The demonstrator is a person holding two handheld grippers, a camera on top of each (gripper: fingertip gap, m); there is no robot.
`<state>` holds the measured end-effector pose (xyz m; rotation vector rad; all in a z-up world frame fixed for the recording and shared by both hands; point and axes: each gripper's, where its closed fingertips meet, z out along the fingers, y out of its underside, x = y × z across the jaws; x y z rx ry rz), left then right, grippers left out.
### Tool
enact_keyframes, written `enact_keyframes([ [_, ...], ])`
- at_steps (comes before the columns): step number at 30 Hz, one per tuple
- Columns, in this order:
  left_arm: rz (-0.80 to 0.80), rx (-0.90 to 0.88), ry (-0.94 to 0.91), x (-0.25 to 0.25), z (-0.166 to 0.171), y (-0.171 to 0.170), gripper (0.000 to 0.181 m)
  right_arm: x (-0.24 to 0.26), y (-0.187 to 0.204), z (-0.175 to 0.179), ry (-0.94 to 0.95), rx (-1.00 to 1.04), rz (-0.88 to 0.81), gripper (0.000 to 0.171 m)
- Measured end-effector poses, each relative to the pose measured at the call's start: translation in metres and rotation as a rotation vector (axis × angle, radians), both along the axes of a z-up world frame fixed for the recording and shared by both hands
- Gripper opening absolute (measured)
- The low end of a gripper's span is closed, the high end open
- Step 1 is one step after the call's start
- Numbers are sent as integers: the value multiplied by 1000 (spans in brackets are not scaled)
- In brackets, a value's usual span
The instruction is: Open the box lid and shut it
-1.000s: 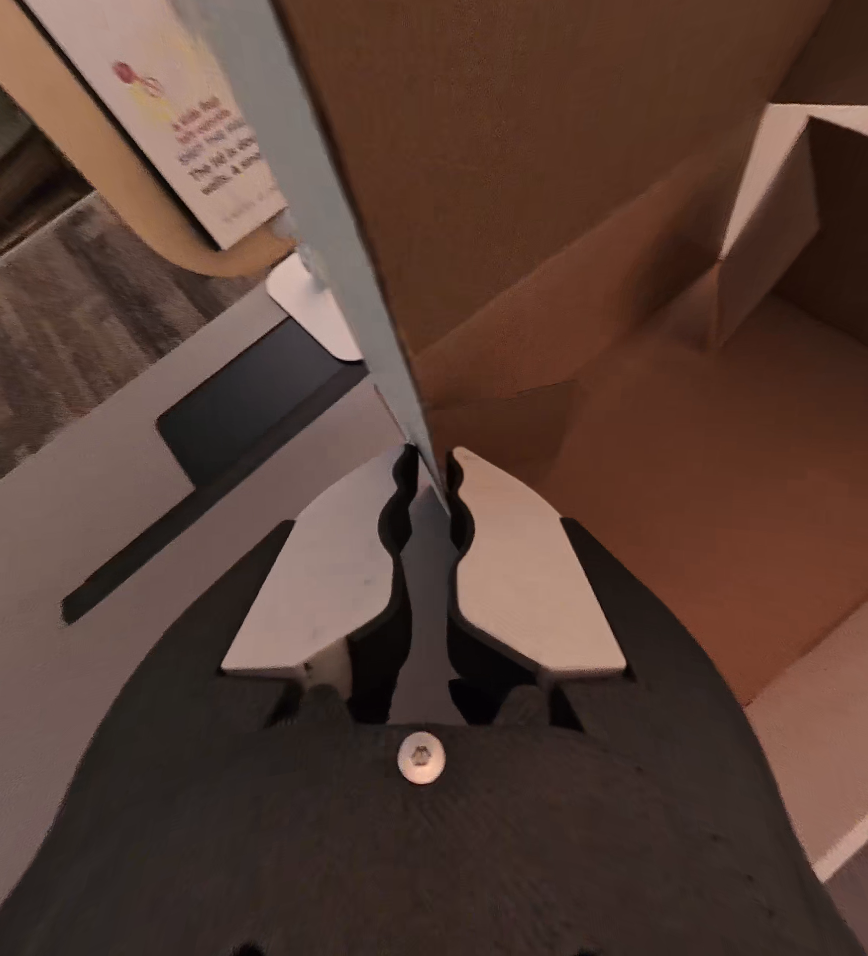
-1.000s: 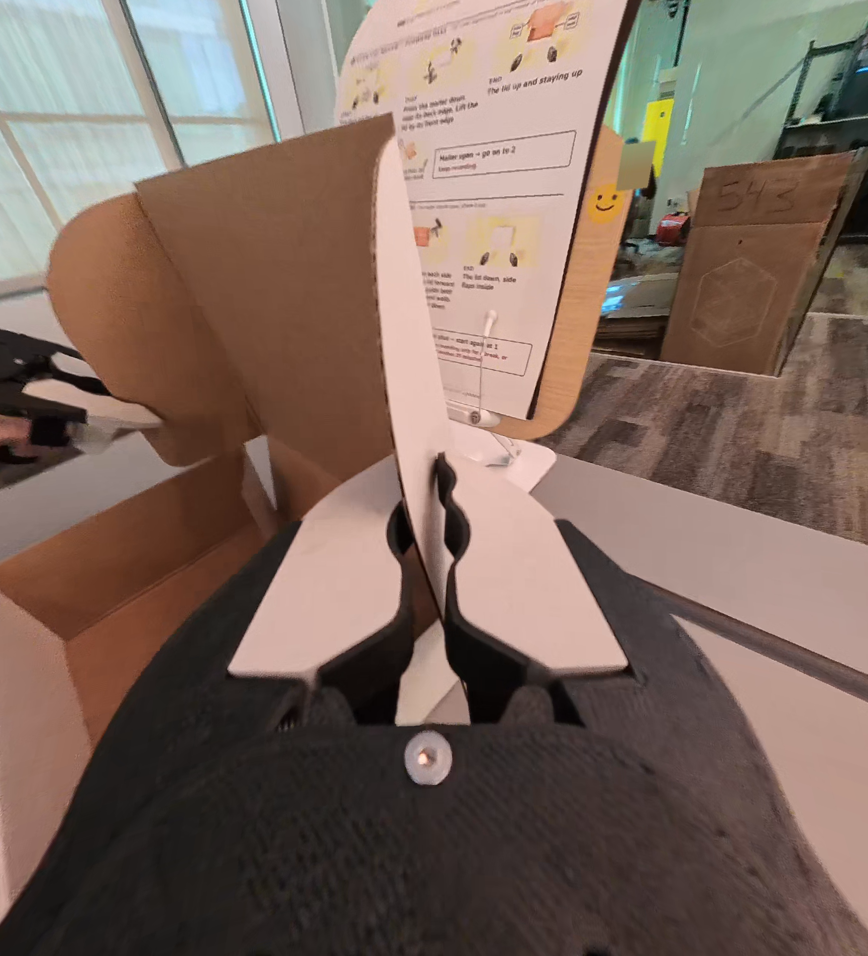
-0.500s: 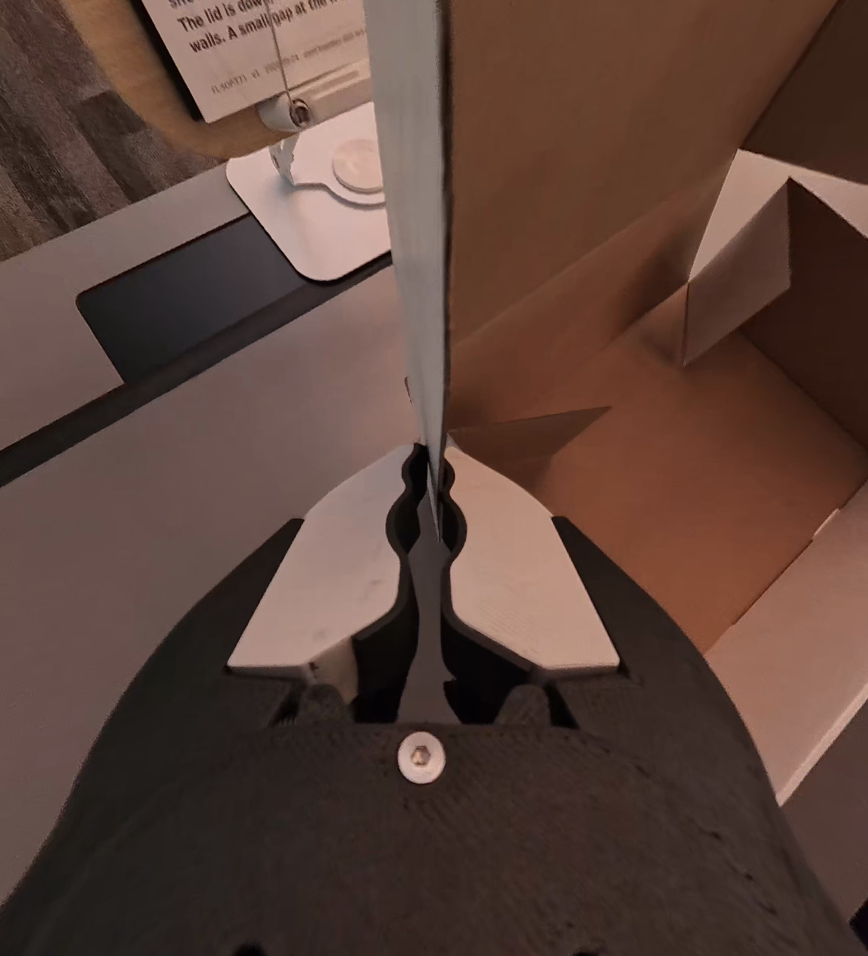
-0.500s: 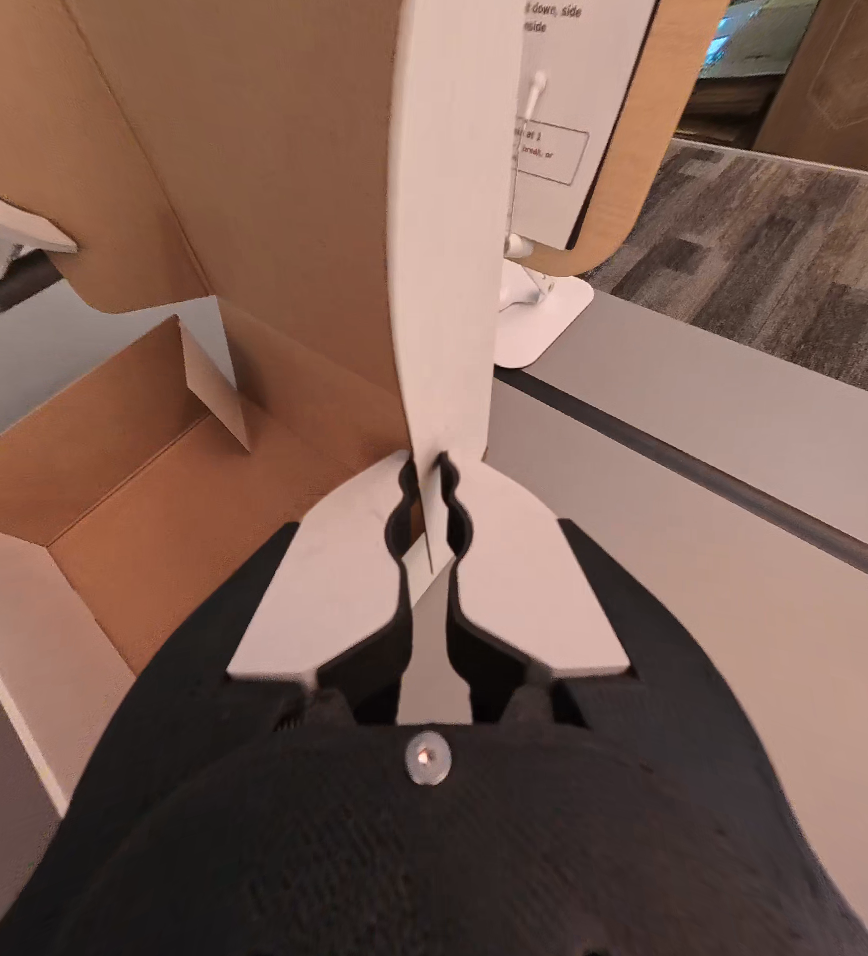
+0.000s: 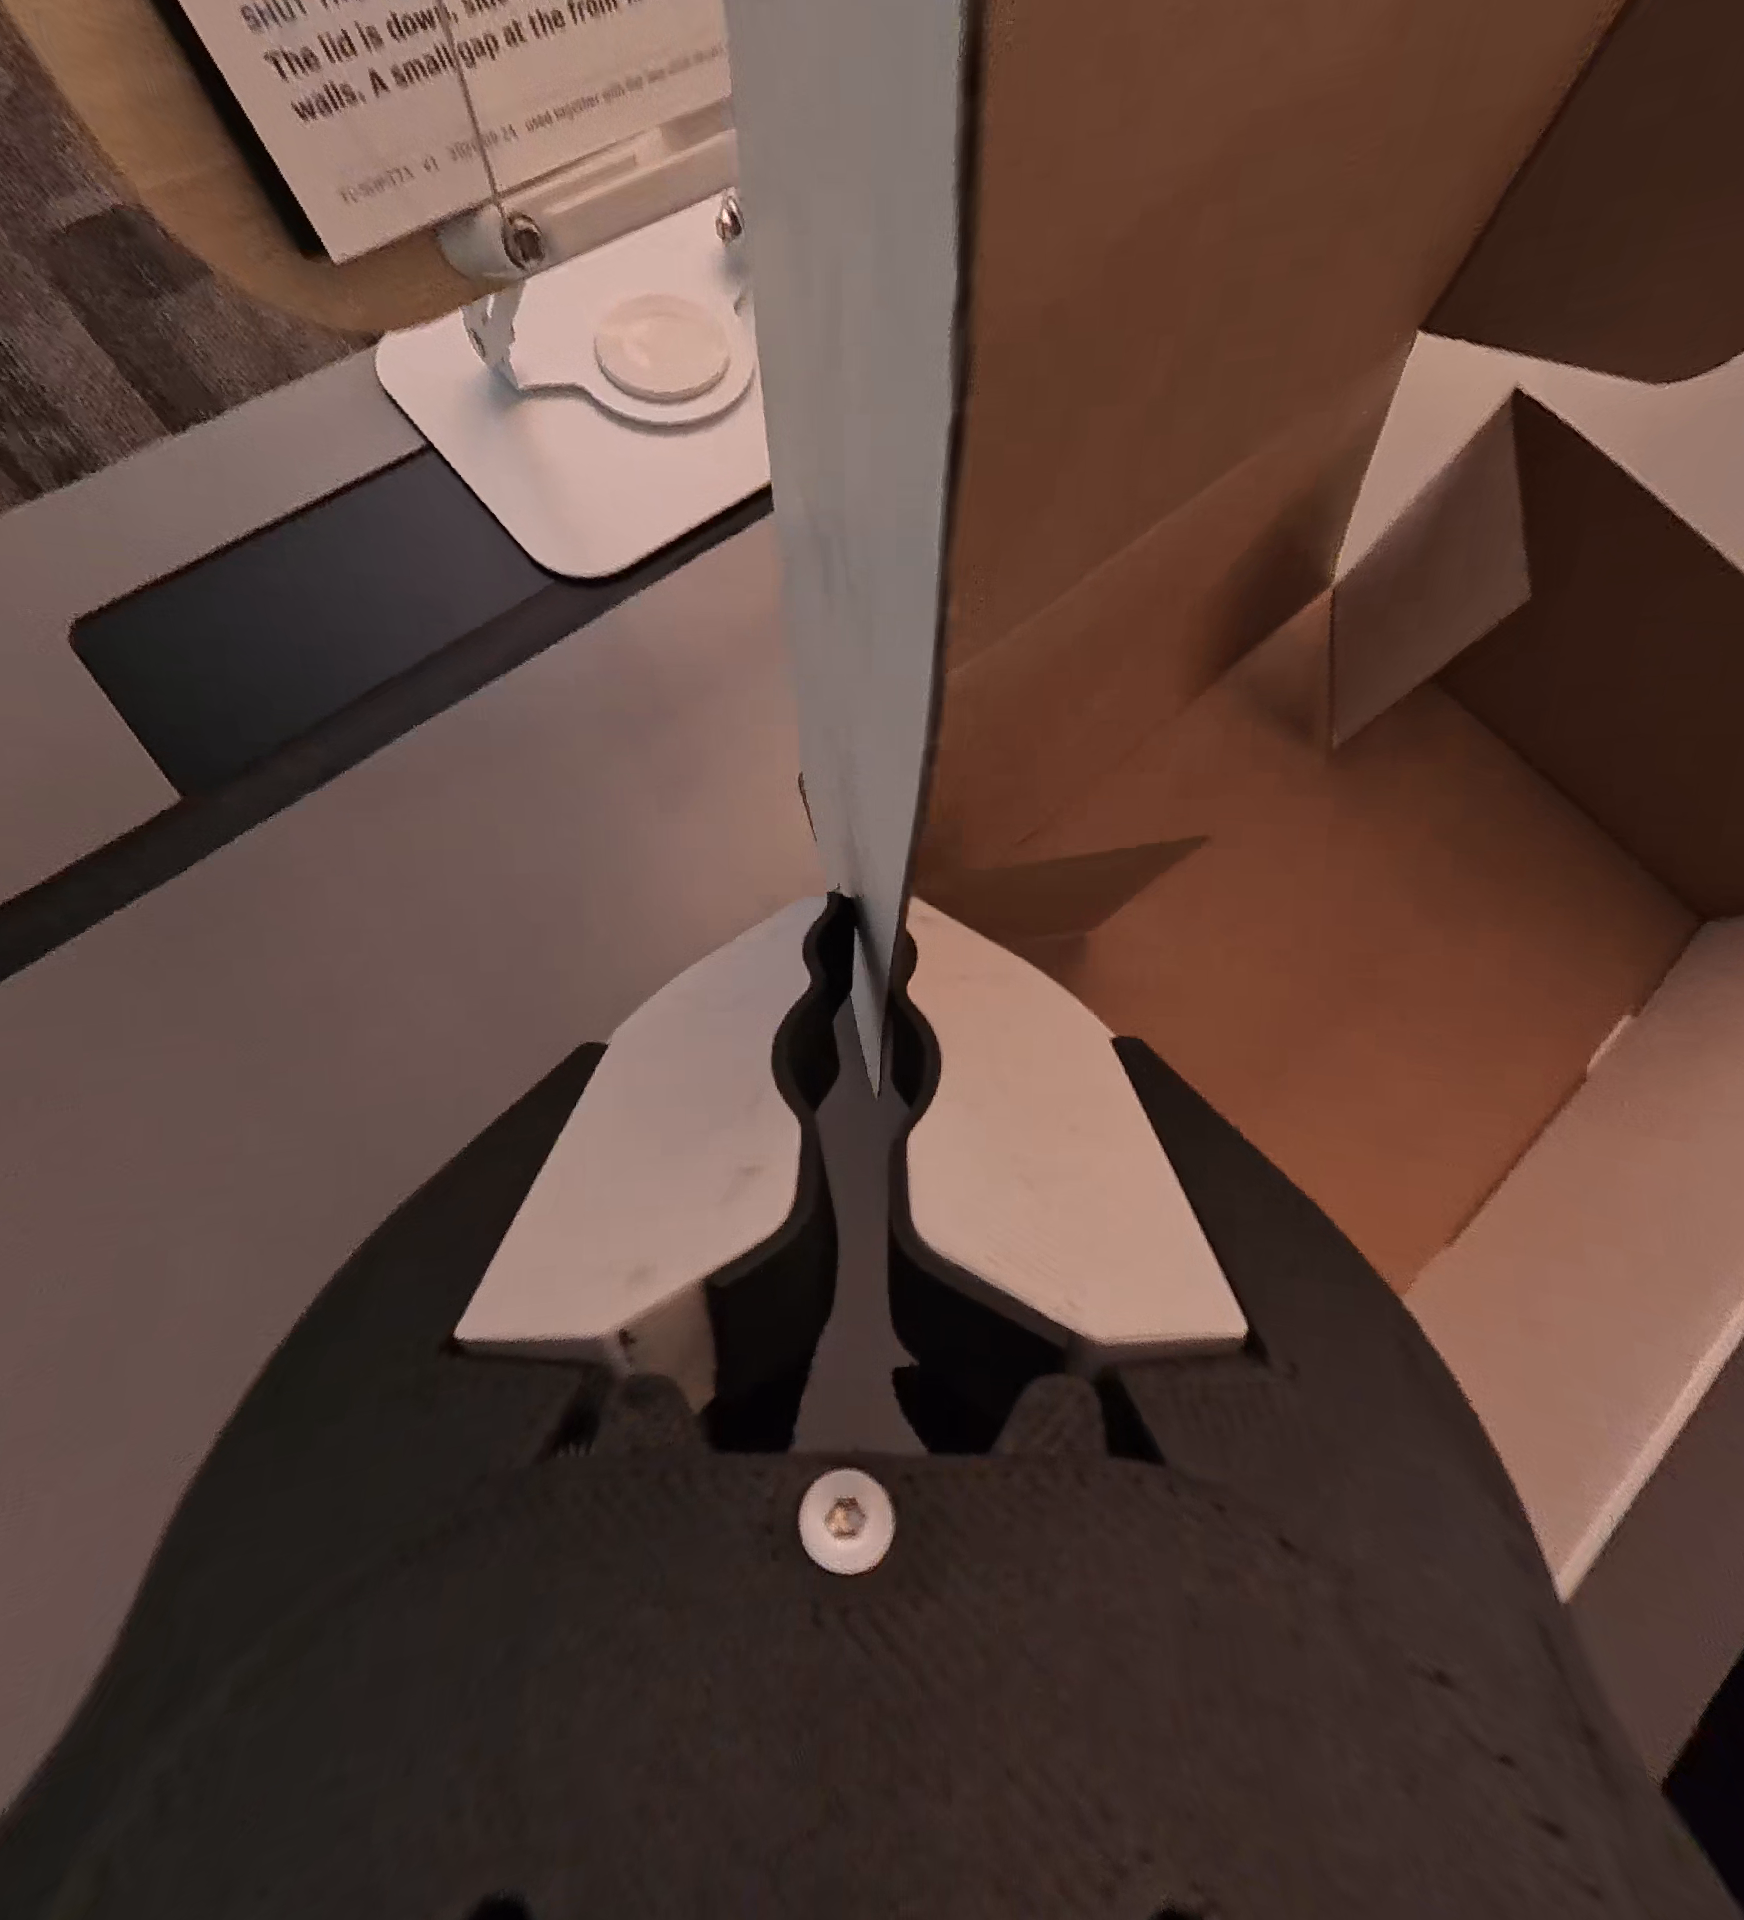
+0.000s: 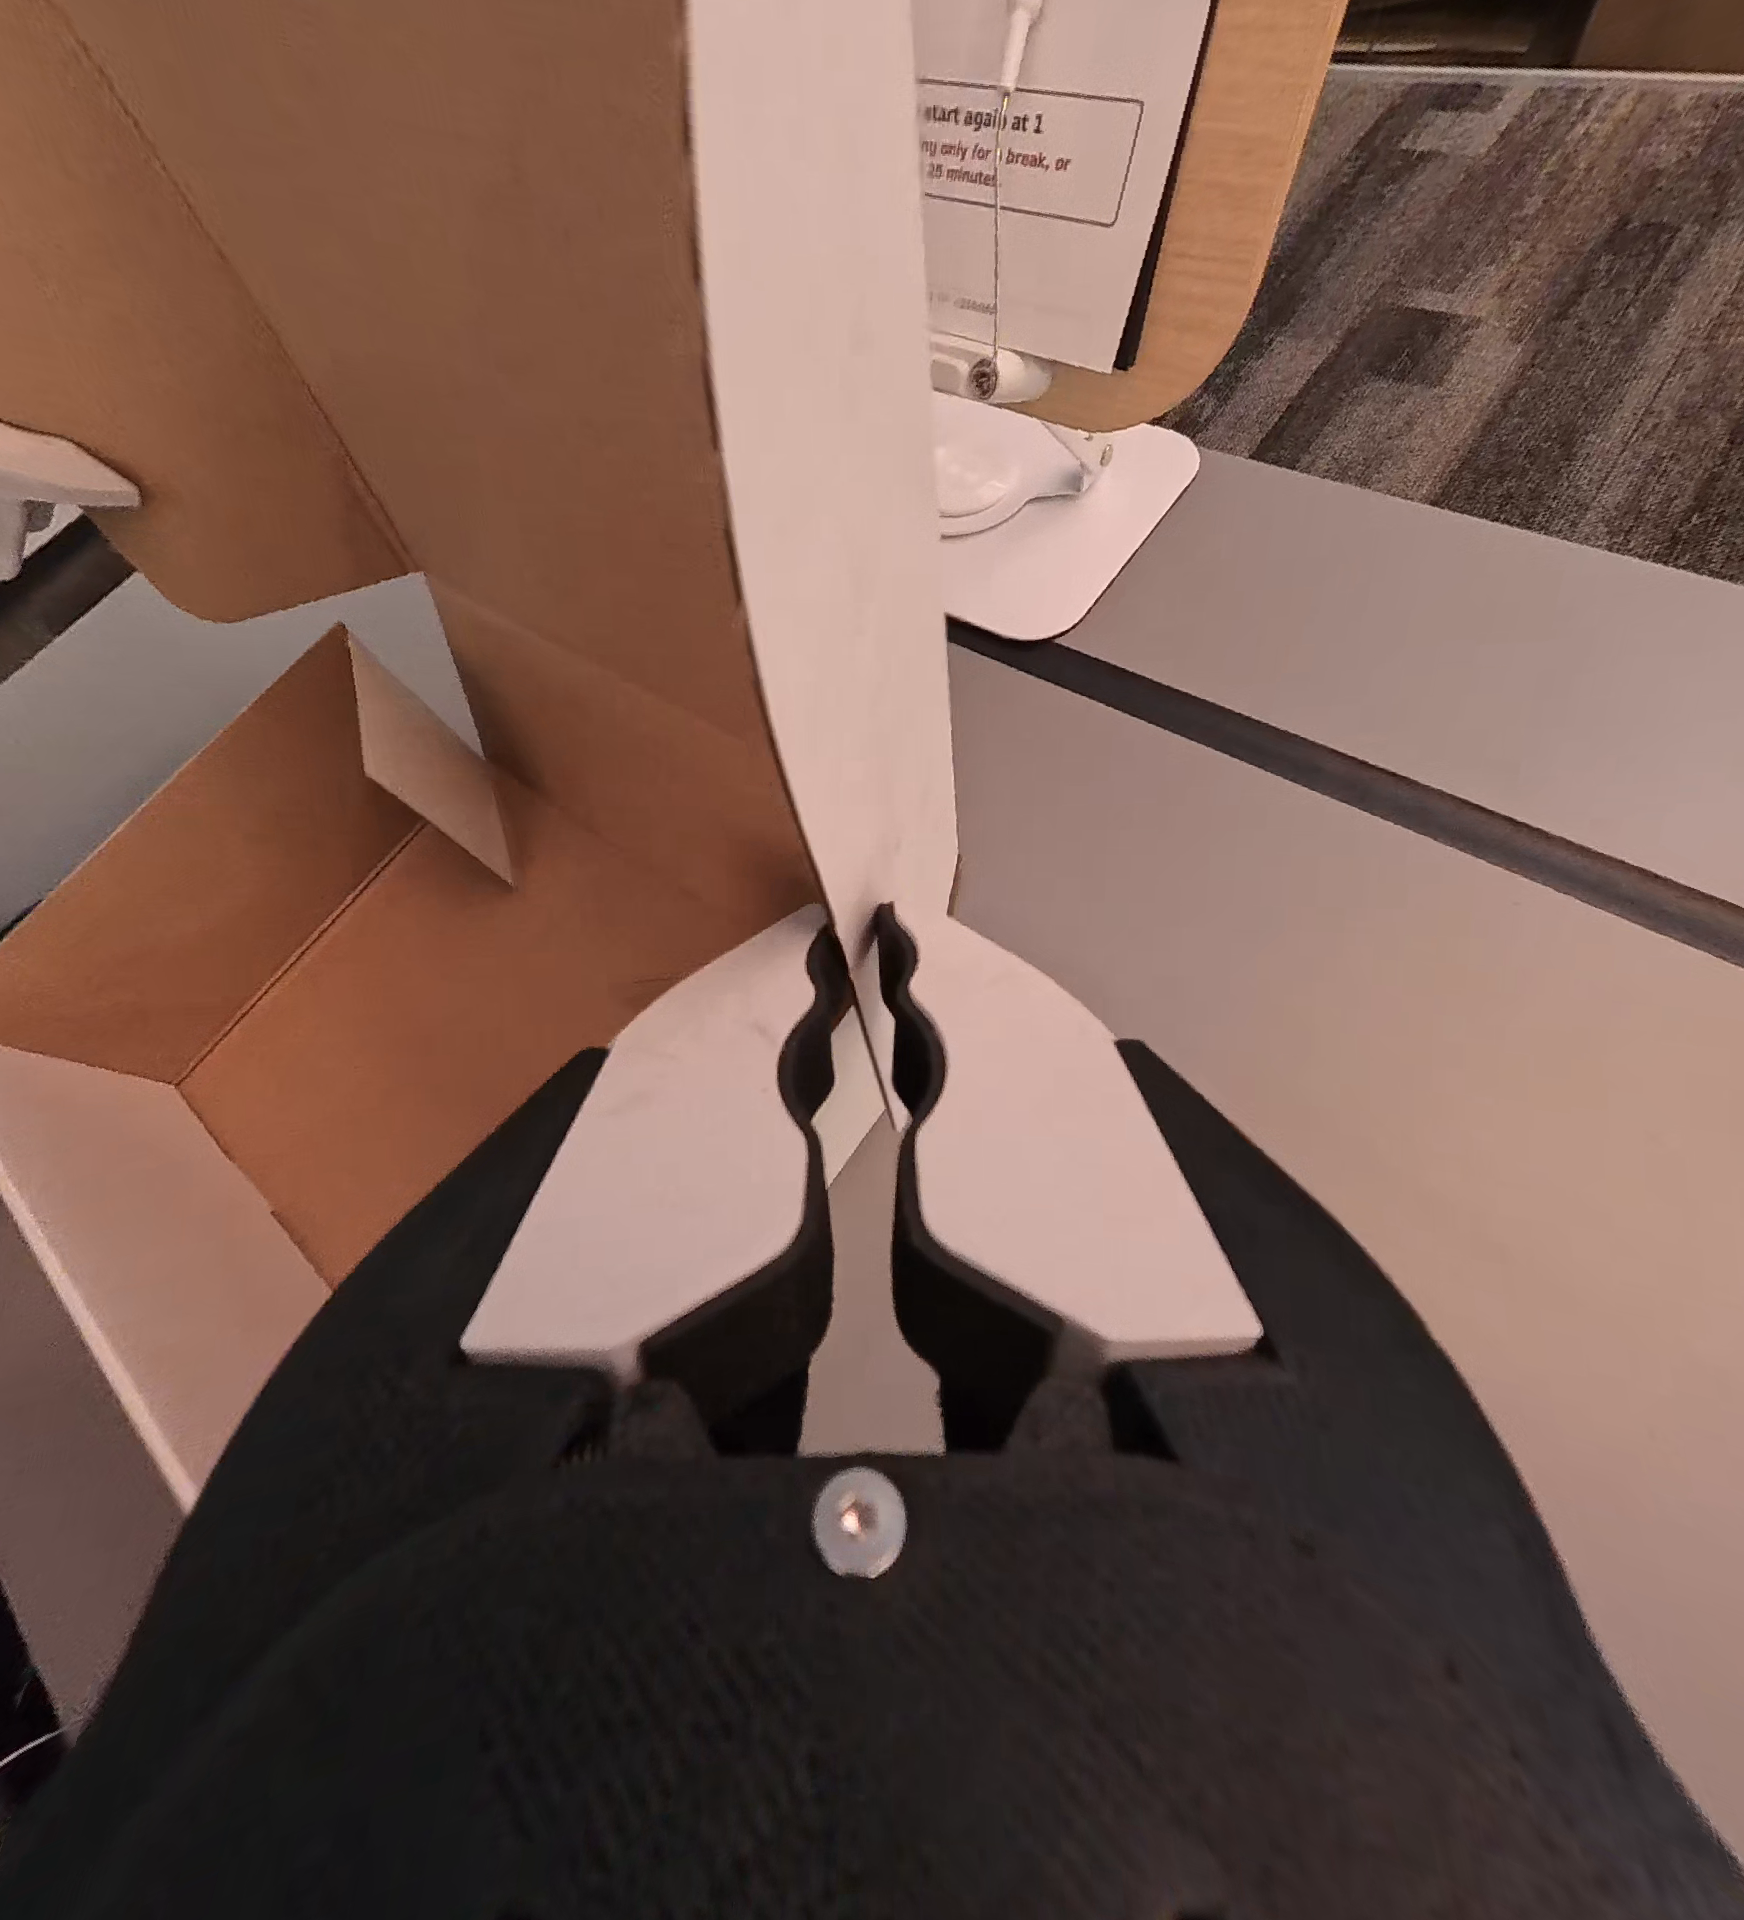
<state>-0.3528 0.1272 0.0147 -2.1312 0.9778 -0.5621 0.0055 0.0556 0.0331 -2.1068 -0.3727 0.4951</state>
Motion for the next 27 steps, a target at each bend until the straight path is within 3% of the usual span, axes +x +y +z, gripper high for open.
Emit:
enact_keyframes([
  [19, -8, 65, -139, 15, 6, 18, 9, -3, 17, -9, -45, 67, 6, 15],
  [23, 51, 71, -95, 7, -4, 30, 16, -2, 17, -10, -66, 68, 7, 15],
  [27, 84, 121, -162, -5, 18, 31, 27, 4, 18, 3, -87, 140, -16, 18],
])
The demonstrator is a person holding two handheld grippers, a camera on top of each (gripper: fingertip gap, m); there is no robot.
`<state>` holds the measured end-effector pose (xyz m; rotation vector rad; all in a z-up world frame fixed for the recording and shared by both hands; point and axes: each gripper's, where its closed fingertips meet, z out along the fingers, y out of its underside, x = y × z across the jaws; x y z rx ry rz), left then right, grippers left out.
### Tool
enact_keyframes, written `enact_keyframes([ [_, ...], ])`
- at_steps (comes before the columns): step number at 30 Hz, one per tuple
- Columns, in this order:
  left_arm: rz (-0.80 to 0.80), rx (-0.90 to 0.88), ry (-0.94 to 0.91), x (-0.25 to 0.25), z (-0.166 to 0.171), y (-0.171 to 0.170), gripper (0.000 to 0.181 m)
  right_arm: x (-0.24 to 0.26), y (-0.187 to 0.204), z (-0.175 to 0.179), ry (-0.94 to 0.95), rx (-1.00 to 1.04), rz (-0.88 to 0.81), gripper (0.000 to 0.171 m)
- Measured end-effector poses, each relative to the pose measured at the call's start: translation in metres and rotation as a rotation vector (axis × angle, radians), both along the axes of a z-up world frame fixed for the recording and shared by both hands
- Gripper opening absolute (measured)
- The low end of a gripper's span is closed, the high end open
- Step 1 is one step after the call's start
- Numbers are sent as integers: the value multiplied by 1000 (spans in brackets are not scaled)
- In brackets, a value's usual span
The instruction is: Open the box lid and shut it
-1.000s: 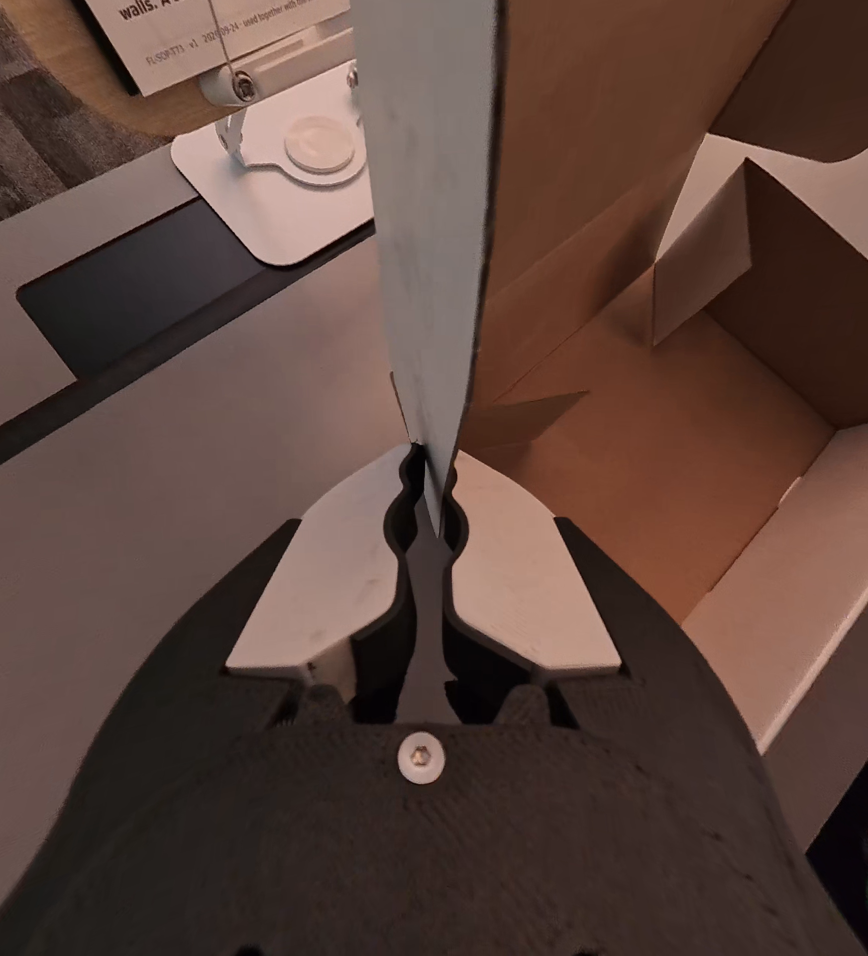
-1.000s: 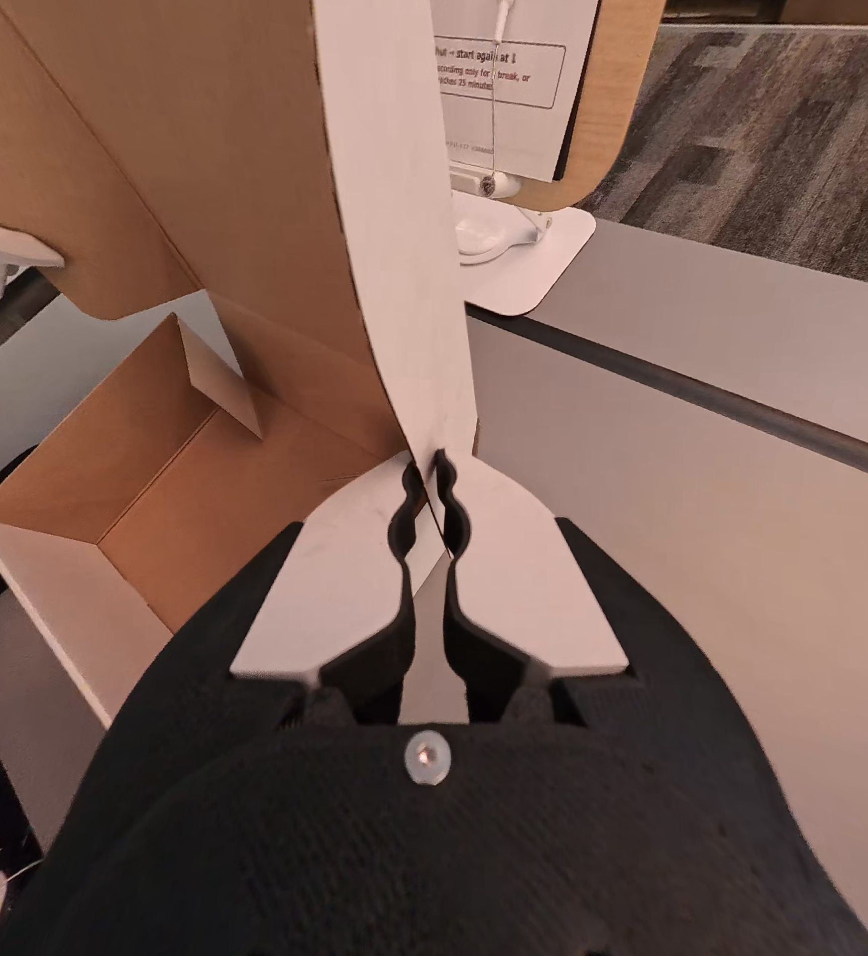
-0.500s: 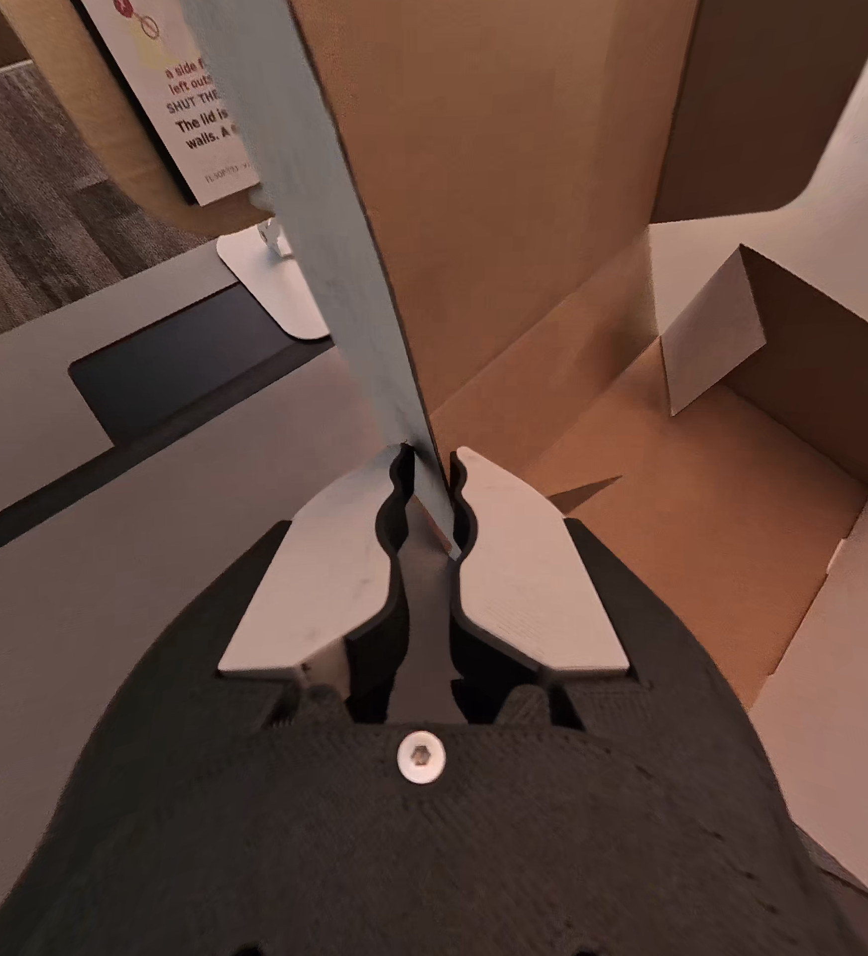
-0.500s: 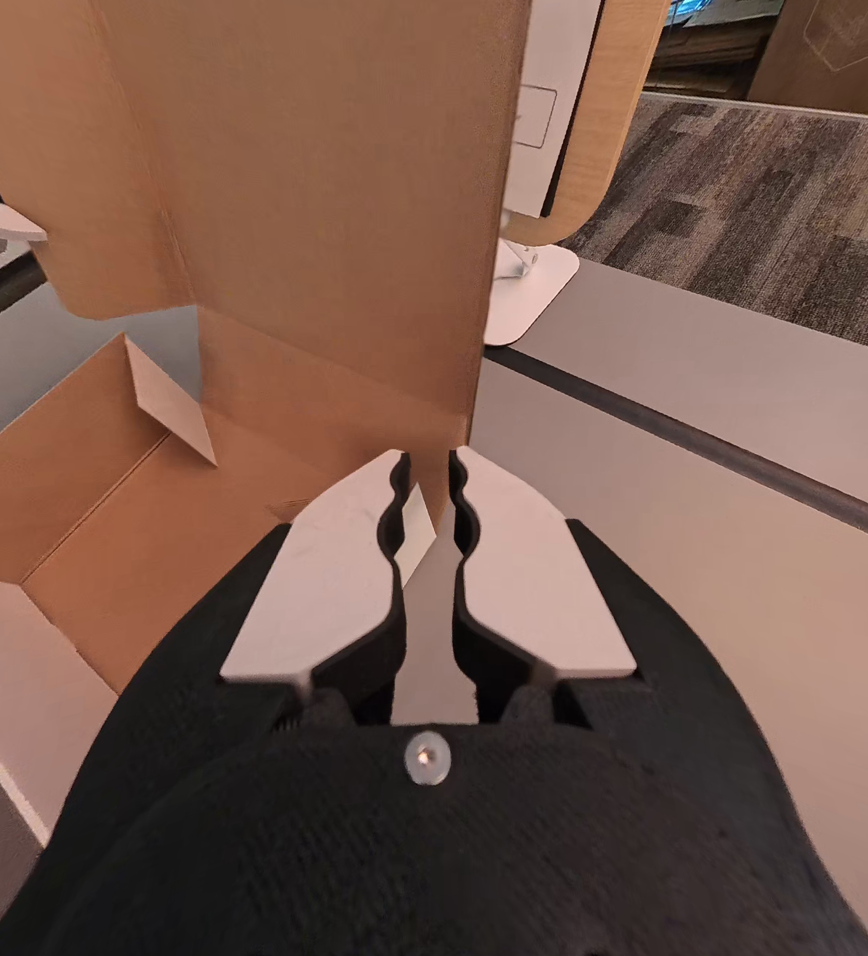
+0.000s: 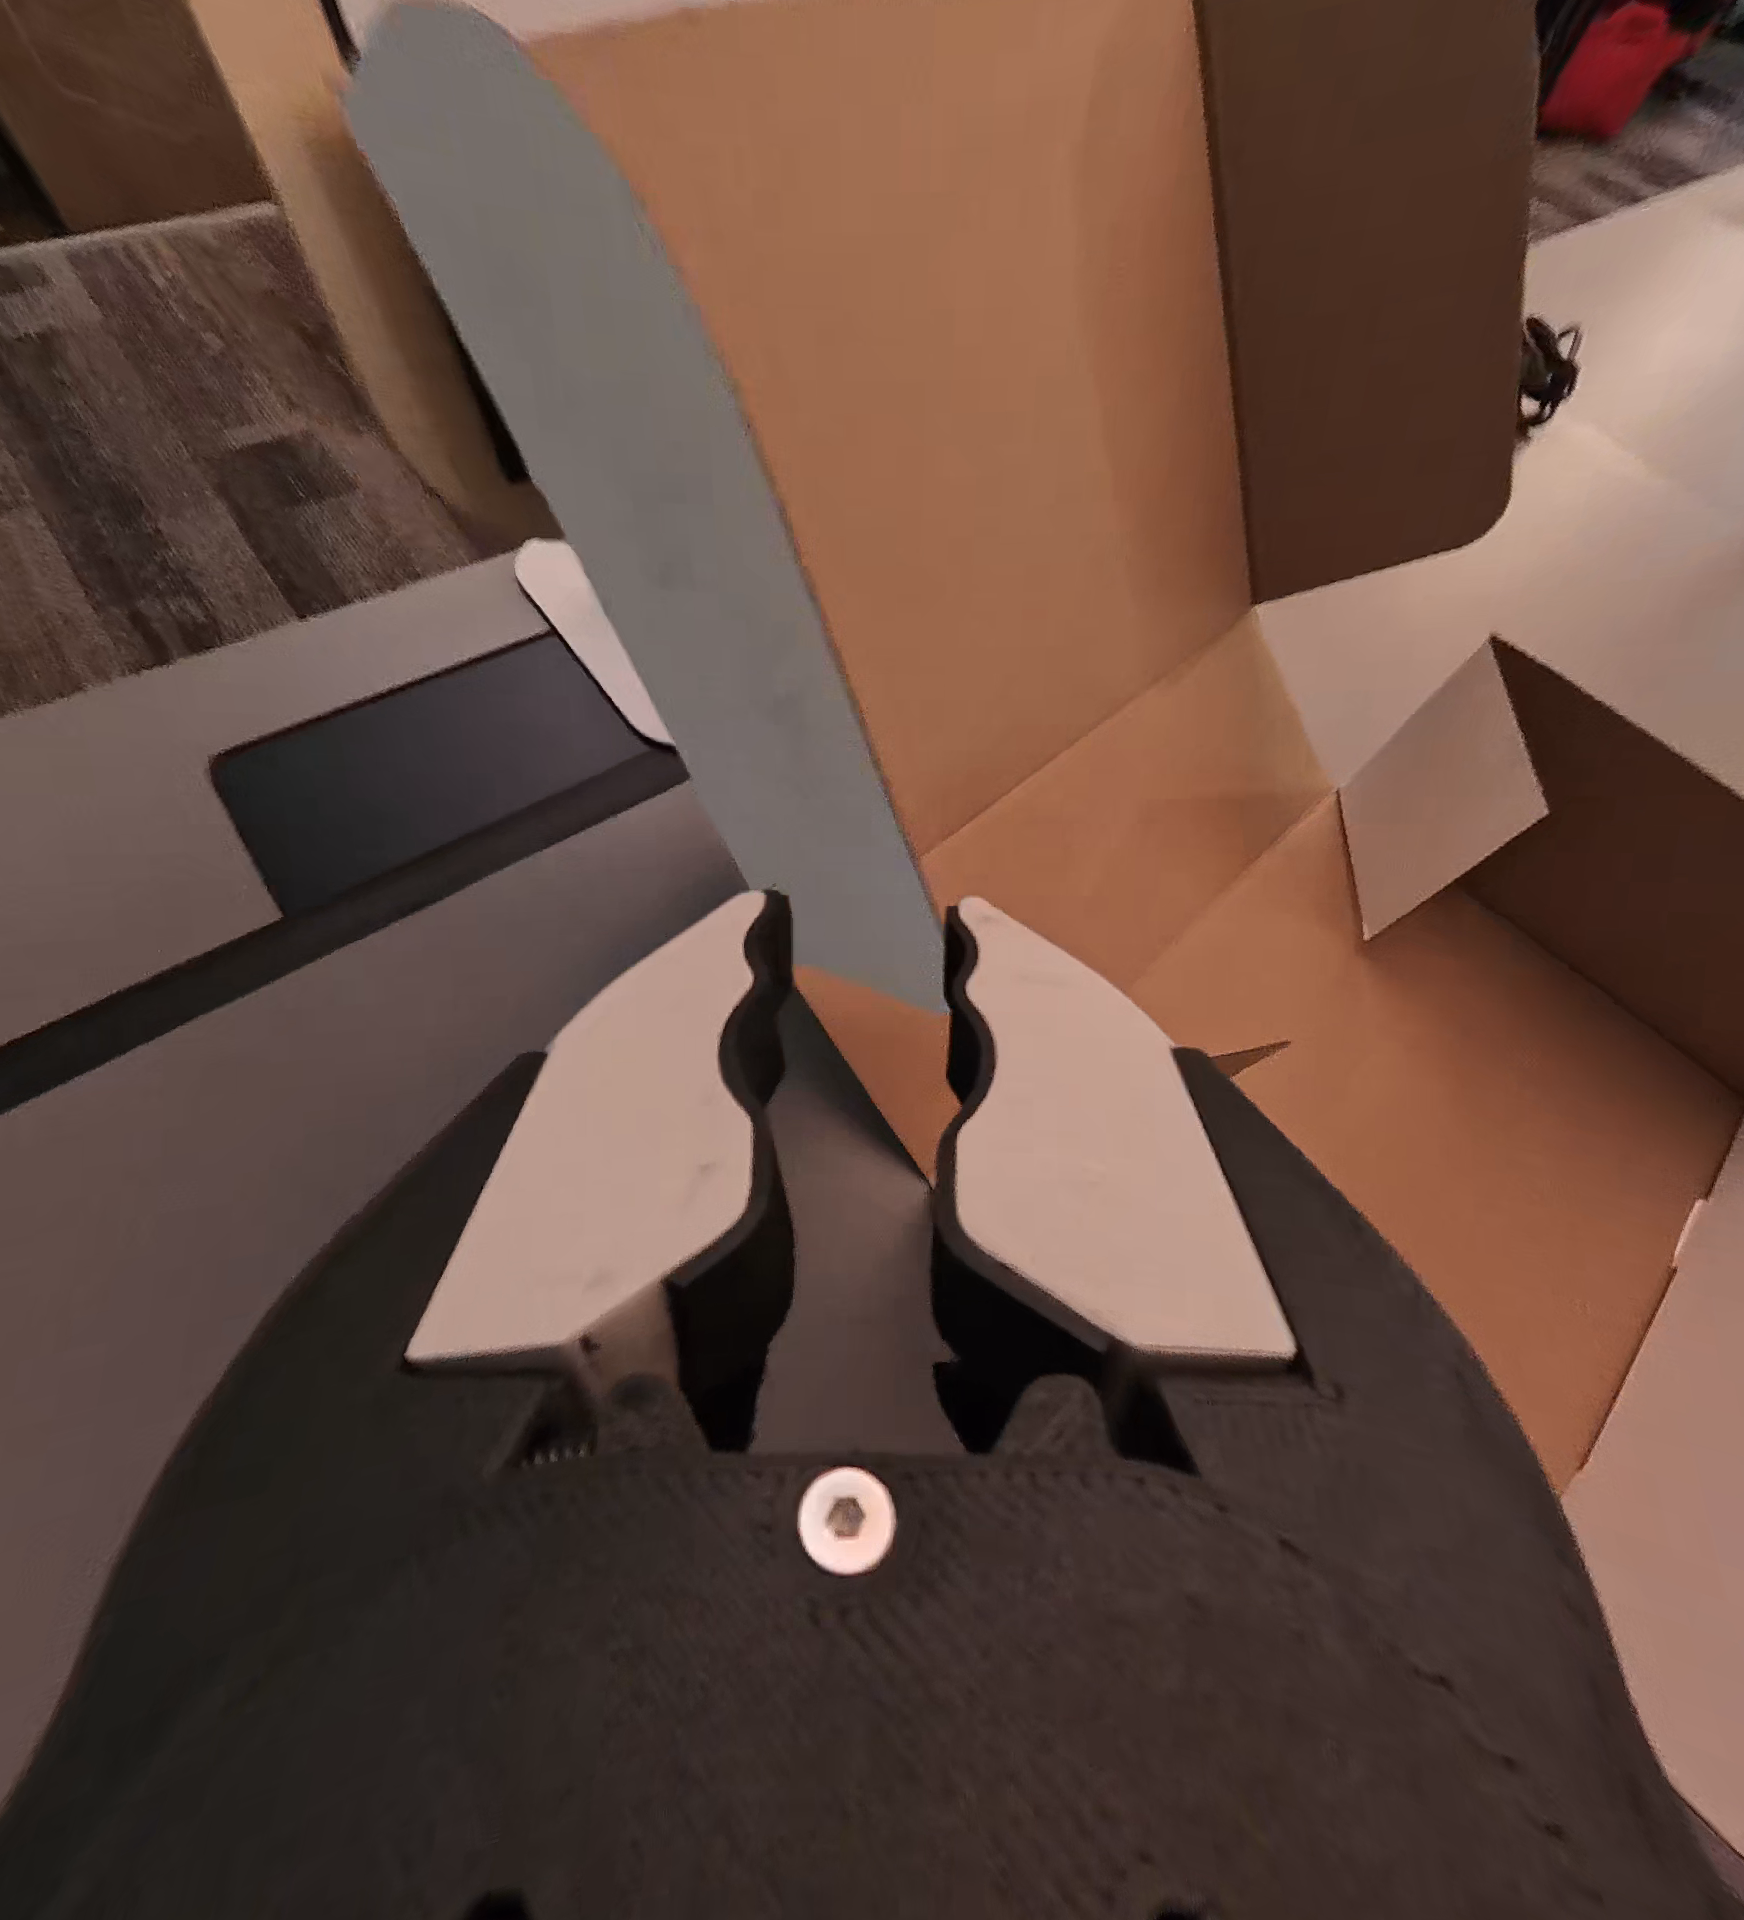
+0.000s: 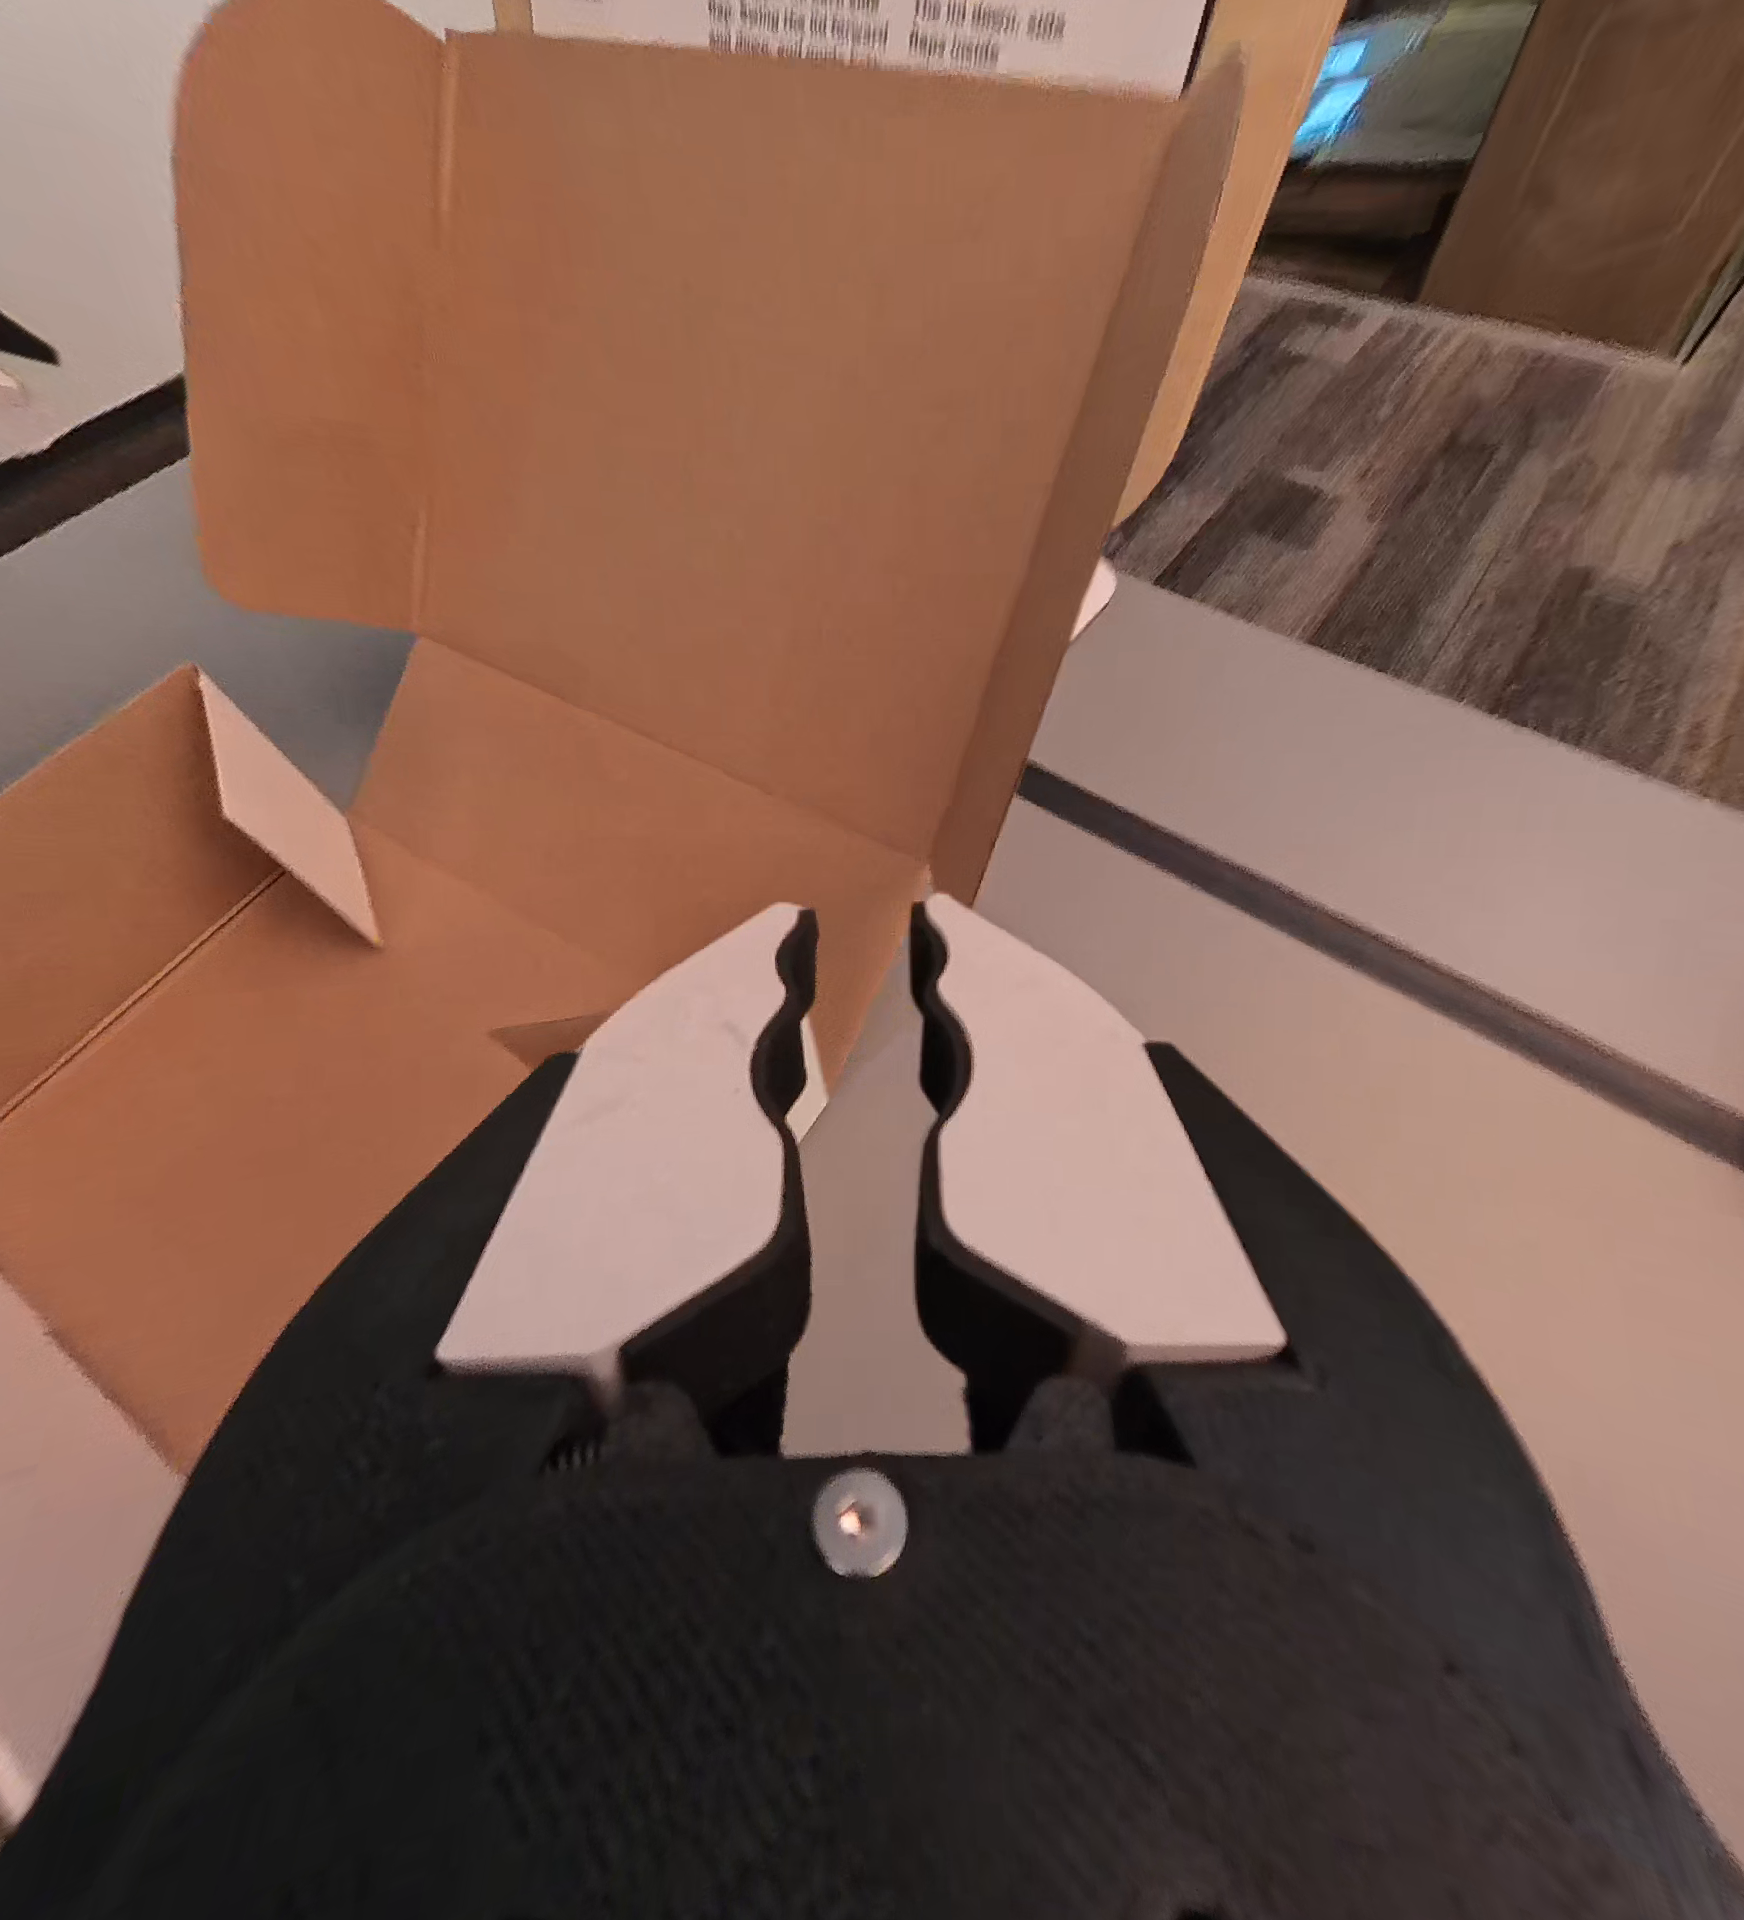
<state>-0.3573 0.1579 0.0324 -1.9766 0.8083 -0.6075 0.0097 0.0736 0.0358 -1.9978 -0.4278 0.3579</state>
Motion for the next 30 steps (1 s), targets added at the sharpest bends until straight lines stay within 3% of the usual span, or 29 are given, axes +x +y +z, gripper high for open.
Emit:
enact_keyframes([
  [6, 169, 190, -89, -47, 55, -2, 57, 24, -10, 72, -209, 485, -127, 44],
  [9, 178, 214, -198, -62, 78, -16, 68, 39, -21, 97, -230, 638, -208, 57],
  [16, 144, 137, -221, -69, 73, -24, 74, 50, -23, 100, -99, 626, -218, 59],
  [30, 82, 39, -93, -34, 37, -16, 75, 36, -1, 64, -131, 469, -174, 58],
])
